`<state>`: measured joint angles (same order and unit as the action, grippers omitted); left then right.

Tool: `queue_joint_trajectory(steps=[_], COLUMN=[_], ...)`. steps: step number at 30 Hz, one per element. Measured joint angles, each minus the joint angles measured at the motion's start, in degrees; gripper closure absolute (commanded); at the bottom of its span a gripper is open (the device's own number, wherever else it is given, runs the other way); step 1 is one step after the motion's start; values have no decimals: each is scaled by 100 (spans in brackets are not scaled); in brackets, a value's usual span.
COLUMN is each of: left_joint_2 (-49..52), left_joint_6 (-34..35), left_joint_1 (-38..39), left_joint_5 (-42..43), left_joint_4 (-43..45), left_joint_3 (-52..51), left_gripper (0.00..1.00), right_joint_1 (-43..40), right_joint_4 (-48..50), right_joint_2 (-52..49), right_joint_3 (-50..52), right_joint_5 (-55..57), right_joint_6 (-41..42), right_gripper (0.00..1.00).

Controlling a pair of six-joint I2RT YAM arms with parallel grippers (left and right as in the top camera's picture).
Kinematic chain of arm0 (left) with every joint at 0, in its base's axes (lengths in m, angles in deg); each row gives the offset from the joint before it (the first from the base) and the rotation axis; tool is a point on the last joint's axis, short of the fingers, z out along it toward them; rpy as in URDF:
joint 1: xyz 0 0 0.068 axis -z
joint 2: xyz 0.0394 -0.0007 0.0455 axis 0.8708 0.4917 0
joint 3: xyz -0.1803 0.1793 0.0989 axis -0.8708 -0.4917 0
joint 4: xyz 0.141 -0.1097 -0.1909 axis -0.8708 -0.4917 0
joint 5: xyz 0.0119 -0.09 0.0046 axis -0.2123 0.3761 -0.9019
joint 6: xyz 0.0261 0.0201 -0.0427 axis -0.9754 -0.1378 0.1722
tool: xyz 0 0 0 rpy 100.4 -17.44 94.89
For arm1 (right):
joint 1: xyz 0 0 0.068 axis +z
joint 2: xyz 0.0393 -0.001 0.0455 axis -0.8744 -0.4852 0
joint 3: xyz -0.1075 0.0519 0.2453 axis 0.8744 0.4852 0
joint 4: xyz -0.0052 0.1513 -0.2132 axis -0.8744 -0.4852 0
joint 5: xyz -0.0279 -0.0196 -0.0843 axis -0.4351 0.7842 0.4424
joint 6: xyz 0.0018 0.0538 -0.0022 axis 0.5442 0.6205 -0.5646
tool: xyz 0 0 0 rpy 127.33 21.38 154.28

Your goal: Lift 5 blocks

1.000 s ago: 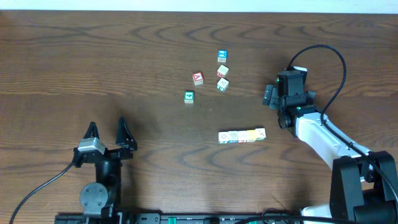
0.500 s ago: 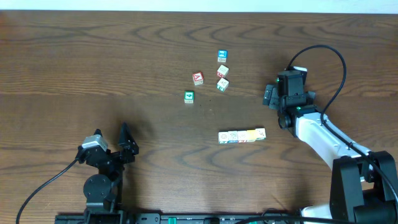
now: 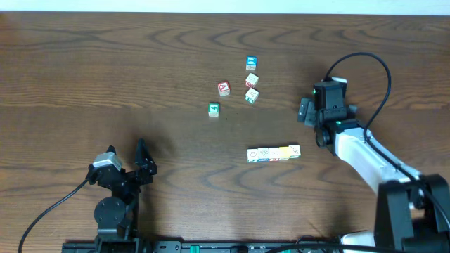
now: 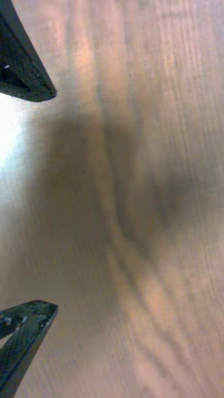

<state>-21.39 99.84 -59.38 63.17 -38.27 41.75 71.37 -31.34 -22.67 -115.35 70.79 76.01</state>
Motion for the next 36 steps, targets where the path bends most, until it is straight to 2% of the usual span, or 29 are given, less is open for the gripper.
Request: queue_joint_trajectory(steps=[2, 5, 6, 7, 10, 14, 18, 22, 27, 36], left_joint_2=[-2, 0, 0, 0, 0, 0, 0, 0, 0, 0], left_joint_6=[0, 0, 2, 2, 2, 2, 2, 0, 2, 2], left_joint_1=[0, 0, 0, 0, 0, 0, 0, 0, 0, 0], left_joint_5=[2, 0, 2, 2, 7, 9, 17, 20, 20, 22], left_joint_4=[-4, -7, -11, -9, -11, -13, -15, -17, -17, -17], left_joint_3=[2, 2, 4, 4, 4, 4, 7, 9, 9, 9], left_gripper=[19, 19, 19, 19, 19, 19, 19, 19, 19, 19], right_joint_1=[13, 96, 151, 199, 216, 129, -39, -243, -505, -765], right_joint_4=[-280, -343, -326, -271, -192, -151, 313, 645, 579, 505], right_joint_2=[518, 1845, 2339, 2933, 4385, 6072, 7495, 8356, 8950, 9029], right_joint_3=[118, 415, 516, 651, 1078, 2020, 3246, 3995, 4402, 4583], right_joint_5=[-20, -4, 17, 85, 249, 269, -81, -623, -1032, -1469], right_joint_6=[0, 0, 2, 0, 22, 4, -15, -238, -442, -774], right_gripper=[1, 1, 6, 7, 1, 1, 1, 1, 1, 1])
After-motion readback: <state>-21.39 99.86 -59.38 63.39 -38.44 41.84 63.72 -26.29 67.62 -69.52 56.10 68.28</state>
